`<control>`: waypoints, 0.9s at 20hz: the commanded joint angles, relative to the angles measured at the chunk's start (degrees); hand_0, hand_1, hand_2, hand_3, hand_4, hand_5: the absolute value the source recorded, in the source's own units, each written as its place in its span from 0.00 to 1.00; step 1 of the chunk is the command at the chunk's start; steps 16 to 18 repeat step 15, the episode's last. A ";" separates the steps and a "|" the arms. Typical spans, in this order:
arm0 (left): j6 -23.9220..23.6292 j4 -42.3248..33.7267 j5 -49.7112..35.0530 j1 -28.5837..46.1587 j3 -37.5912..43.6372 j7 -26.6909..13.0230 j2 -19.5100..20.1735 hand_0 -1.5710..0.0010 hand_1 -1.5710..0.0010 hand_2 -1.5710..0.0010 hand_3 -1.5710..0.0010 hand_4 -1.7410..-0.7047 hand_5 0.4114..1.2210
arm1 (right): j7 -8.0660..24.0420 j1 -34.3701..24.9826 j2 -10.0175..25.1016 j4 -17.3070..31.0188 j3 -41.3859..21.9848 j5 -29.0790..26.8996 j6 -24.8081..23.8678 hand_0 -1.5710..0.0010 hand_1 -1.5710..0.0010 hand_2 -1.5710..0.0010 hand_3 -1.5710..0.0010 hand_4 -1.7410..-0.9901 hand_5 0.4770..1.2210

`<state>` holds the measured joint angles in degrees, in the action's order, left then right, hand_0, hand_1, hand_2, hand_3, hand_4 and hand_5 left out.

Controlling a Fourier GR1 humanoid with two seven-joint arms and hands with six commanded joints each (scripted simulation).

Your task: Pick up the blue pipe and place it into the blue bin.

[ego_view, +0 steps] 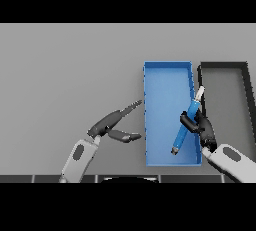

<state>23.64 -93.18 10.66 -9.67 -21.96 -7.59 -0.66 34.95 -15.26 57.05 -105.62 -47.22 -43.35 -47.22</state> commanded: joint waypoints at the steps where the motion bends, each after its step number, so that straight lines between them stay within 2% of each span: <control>1: 0.10 -0.29 -0.06 0.82 -0.07 1.11 0.34 1.00 1.00 1.00 1.00 0.83 0.02 | 0.00 -2.12 1.16 0.53 -2.23 -0.92 0.01 0.96 0.96 0.96 0.98 0.91 0.46; 5: -0.11 -0.37 0.41 1.51 -0.51 1.53 0.29 1.00 1.00 1.00 1.00 0.82 0.02 | -0.05 -4.94 2.58 1.63 -5.62 -1.83 -0.11 0.98 0.98 0.98 0.99 0.94 0.32; 8: -0.29 -0.35 0.34 1.50 -0.24 1.54 0.36 1.00 1.00 1.00 1.00 0.82 0.02 | -0.28 -5.94 2.65 1.93 -6.60 -2.24 -0.33 0.99 0.99 0.99 1.00 0.96 0.26; 10: -0.06 -1.00 -0.06 1.27 -0.19 0.76 0.32 1.00 1.00 1.00 1.00 0.83 0.02 | 0.00 -7.21 1.92 2.15 -7.57 -2.88 -0.53 0.99 0.99 0.99 1.00 0.96 0.25; 13: 0.17 -1.13 0.30 2.58 -0.66 1.46 0.88 1.00 1.00 1.00 1.00 0.83 0.02 | -0.84 -6.60 3.06 1.75 -7.62 -3.05 0.33 1.00 1.00 1.00 1.00 0.96 0.24; 18: -0.12 -0.87 0.74 2.56 -0.86 2.09 0.72 1.00 1.00 1.00 1.00 0.83 0.02 | -1.85 -6.66 2.10 2.30 -7.79 -3.19 0.26 1.00 1.00 1.00 1.00 0.96 0.22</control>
